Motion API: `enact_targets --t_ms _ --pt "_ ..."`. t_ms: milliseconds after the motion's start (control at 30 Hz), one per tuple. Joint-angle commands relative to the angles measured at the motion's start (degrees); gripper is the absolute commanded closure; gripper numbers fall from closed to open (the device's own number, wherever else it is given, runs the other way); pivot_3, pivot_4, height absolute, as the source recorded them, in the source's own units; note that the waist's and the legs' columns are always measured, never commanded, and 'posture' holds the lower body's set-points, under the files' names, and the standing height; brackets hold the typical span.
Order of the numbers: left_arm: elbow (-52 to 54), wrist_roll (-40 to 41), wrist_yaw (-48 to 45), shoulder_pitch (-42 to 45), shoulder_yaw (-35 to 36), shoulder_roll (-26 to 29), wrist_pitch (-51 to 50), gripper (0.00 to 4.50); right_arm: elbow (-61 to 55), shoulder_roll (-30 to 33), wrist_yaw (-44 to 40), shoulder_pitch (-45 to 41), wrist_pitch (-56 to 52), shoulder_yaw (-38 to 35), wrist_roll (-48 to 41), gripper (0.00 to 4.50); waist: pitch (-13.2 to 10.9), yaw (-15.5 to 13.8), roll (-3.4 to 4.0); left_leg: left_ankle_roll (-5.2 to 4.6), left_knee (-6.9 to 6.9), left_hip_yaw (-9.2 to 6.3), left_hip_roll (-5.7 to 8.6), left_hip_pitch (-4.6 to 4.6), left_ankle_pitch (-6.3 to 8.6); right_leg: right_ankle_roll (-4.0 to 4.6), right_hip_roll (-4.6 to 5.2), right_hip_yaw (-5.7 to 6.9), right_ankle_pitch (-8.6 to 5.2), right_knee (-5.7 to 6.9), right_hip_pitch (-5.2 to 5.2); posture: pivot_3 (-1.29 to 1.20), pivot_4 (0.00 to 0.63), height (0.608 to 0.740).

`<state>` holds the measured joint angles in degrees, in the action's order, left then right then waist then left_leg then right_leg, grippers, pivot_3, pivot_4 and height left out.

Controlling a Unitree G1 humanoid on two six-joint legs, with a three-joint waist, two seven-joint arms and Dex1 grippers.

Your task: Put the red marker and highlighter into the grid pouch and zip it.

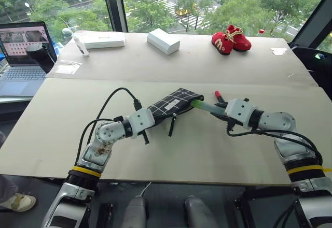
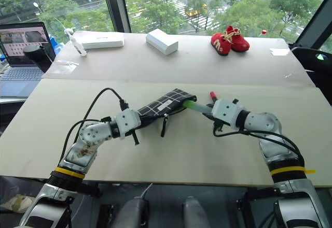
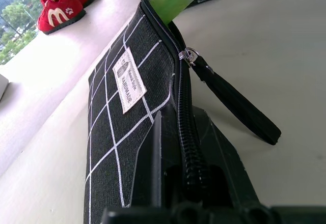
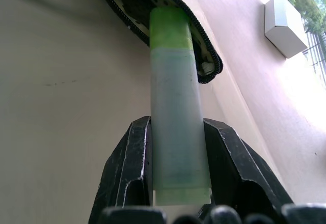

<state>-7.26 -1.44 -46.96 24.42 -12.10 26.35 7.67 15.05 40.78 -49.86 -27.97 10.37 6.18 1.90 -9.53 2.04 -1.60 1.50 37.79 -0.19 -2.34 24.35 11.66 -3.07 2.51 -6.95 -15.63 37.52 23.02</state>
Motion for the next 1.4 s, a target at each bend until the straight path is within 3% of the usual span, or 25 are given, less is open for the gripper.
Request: enact_targets --t_ms 33,400,733,933,1000,1200,1300,1400 --pt "1.20 -0.35 -0.34 -0.45 -0.47 0.46 2.06 4.50 -2.22 0.60 -1.51 -0.69 -1.76 -1.71 -2.47 3.42 0.00 0.00 0.00 0.00 0.00 0.00 0.00 0.00 0.00 0.00 0.00 0.00 0.00 0.00 0.00 0.00 0.150 0.729" --pt "1.04 1.84 -1.30 1.18 0.60 -0.47 0.27 4.50 -4.67 -3.24 2.24 -3.34 0.12 5.80 8.04 3.42 0.00 0.27 0.00 0.00 0.00 0.01 -0.02 0.00 0.00 0.00 -0.02 0.01 0.00 0.08 0.08 0.00 0.150 0.729" --pt "2.69 8.29 -5.24 3.21 2.39 -0.71 -3.73 4.50 -2.98 -7.06 11.93 -7.84 7.42 12.12 20.55 3.42 0.00 0.14 0.00 0.00 0.04 0.01 -0.01 0.02 0.00 0.01 -0.01 0.02 0.00 0.12 0.10 0.00 0.150 0.729" --pt "2.29 9.56 -6.67 3.64 2.70 -0.80 -3.94 4.50 -4.52 -10.99 12.54 -7.33 10.86 14.54 20.22 3.42 0.00 0.24 0.00 0.00 0.04 0.01 -0.01 0.02 0.00 0.01 -0.01 0.01 0.00 0.12 0.10 0.00 0.150 0.729" --pt "2.30 9.55 -6.66 3.66 2.69 -0.92 -3.92 4.50 -4.23 -11.49 12.70 -7.12 10.24 13.87 19.95 2.42 0.00 0.16 0.00 0.00 0.04 0.00 -0.01 0.02 0.00 0.01 -0.01 0.01 0.00 0.14 0.10 0.00 0.150 0.729" --pt "2.96 9.38 -6.17 2.66 2.73 -1.10 -4.13 4.50 -2.25 -9.53 12.31 -7.69 6.74 8.22 14.92 0.59 0.00 0.08 0.00 0.00 0.05 0.00 0.00 0.01 0.00 0.01 0.00 0.02 0.00 0.14 0.09 0.00 0.150 0.729" --pt "3.03 8.83 -5.71 2.11 2.68 -1.07 -4.16 4.50 -2.48 -7.85 9.53 -7.21 6.17 3.29 6.76 0.59 0.00 0.09 0.00 0.00 0.05 0.00 -0.01 0.02 0.00 0.01 0.00 0.02 0.00 0.13 0.09 0.00 0.150 0.729" --pt "2.52 7.72 -5.26 1.42 2.29 -0.64 -3.51 4.50 -6.33 -6.67 2.13 -4.56 -1.74 -4.10 -9.28 0.59 0.00 0.02 -0.01 0.00 0.04 -0.01 -0.01 0.01 0.00 0.01 0.00 0.02 0.00 0.13 0.06 0.00 0.150 0.729"
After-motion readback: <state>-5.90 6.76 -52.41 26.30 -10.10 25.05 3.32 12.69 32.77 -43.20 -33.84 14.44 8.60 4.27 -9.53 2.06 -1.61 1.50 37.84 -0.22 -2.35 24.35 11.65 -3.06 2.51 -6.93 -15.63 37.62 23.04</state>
